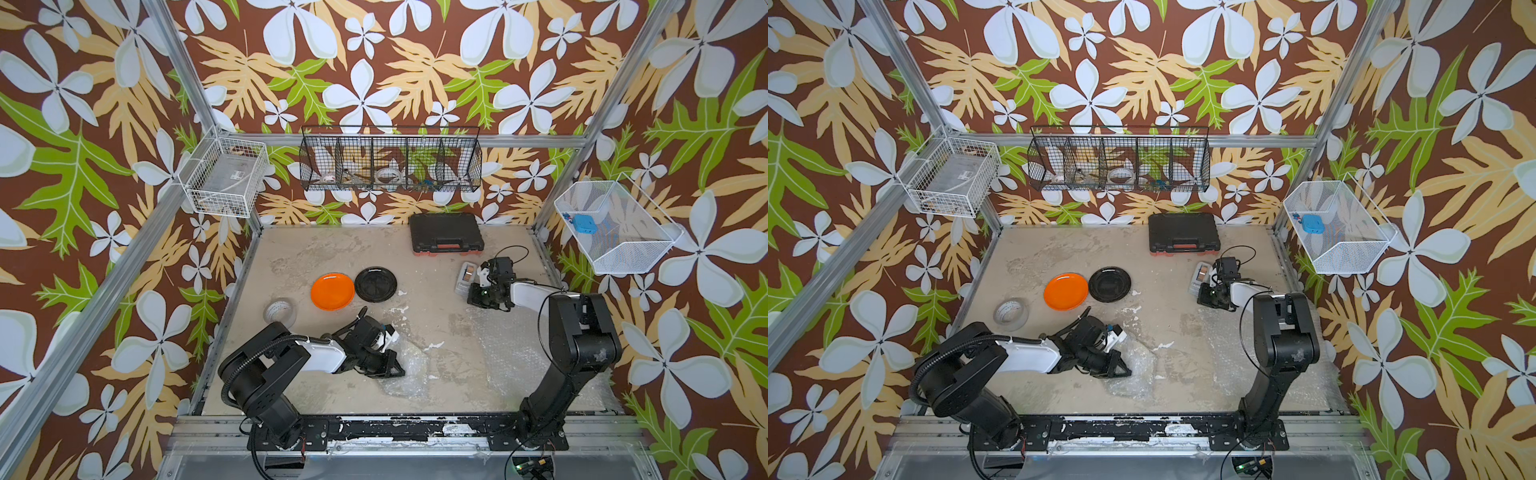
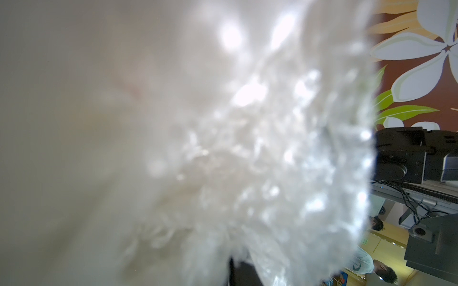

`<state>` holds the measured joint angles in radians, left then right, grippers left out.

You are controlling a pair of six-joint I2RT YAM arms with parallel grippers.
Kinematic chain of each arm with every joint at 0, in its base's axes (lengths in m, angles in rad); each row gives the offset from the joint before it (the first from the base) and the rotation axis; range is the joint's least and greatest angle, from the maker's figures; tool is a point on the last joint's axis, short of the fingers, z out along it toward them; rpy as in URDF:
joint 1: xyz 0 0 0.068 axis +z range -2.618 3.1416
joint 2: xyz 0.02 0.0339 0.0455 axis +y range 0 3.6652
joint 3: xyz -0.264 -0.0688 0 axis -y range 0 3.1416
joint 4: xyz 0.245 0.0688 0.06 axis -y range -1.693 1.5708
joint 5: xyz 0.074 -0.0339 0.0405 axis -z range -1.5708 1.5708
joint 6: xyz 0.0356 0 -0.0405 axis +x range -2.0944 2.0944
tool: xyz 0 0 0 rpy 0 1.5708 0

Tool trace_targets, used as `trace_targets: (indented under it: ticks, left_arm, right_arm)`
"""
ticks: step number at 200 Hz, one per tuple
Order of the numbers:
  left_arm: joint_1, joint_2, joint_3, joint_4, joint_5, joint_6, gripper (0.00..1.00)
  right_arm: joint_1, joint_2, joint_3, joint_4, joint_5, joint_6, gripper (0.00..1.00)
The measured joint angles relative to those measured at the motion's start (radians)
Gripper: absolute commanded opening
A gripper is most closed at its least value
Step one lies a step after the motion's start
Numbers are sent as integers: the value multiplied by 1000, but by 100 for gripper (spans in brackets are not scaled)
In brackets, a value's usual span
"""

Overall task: Wrap dinner plates in bubble wrap
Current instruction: Pull the tape from the tape cutter.

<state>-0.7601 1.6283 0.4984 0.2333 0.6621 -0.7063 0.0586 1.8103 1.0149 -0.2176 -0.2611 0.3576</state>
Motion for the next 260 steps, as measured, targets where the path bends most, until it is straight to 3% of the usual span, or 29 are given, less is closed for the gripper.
trace_targets:
  ticks: [68,104,160,186,216,260]
  left_arm:
    - [0,-1,-2,3,0,0,8]
    - [0,-4,-1,-2,-2,0,8]
    - [3,3,3,-5,6,0,8]
    - [3,7,9,-10,10,0,8]
    - [3,8,10,-15,11,3,8]
    - [4,9,10,-14,14,5,8]
  right_arm:
    - [-11,-79,-11,-48,120,-17,0]
    - [-66,-73,11,-9,6,-32,34]
    - [-50,-47,14,13,-116,-130,60]
    - [-30,-7,6,23,-138,-153,67]
    - [9,14,15,51,-126,-182,69]
    - [63,37,46,35,10,-189,56]
